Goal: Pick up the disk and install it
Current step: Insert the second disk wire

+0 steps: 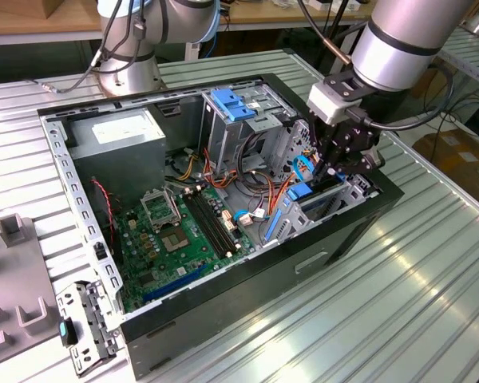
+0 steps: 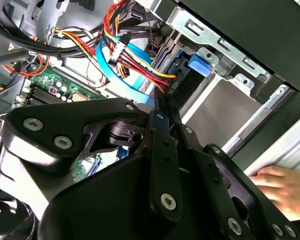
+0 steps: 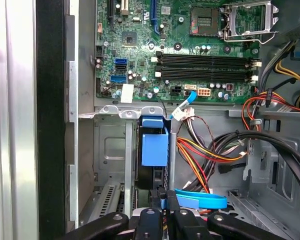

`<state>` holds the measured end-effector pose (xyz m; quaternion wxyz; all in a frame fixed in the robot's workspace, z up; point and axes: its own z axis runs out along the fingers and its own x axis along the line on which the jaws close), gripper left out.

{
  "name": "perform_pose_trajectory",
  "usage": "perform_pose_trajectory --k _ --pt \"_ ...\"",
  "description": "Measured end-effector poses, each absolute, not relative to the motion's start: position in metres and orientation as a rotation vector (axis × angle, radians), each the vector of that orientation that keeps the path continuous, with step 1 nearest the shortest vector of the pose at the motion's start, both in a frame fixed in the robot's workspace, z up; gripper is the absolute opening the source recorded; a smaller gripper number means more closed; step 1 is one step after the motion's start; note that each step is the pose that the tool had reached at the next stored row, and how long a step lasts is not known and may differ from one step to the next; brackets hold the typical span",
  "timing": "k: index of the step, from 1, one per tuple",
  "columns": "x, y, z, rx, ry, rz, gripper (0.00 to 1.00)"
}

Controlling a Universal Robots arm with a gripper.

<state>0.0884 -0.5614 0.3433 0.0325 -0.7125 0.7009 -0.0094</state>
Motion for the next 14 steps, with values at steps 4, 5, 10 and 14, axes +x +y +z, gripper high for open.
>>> perform_pose_trajectory --k 4,5,10,14 --pt "0.088 -0.561 0.343 -2.193 2.157 -0.029 0.17" --pt "0.088 -0.562 0.343 -2.193 2.157 -0.028 0.17" --pt "0.088 -0.561 0.353 -2.19 2.155 -0.023 0.24" --pt "0.088 -0.562 0.358 -2.189 2.154 -0.022 0.24"
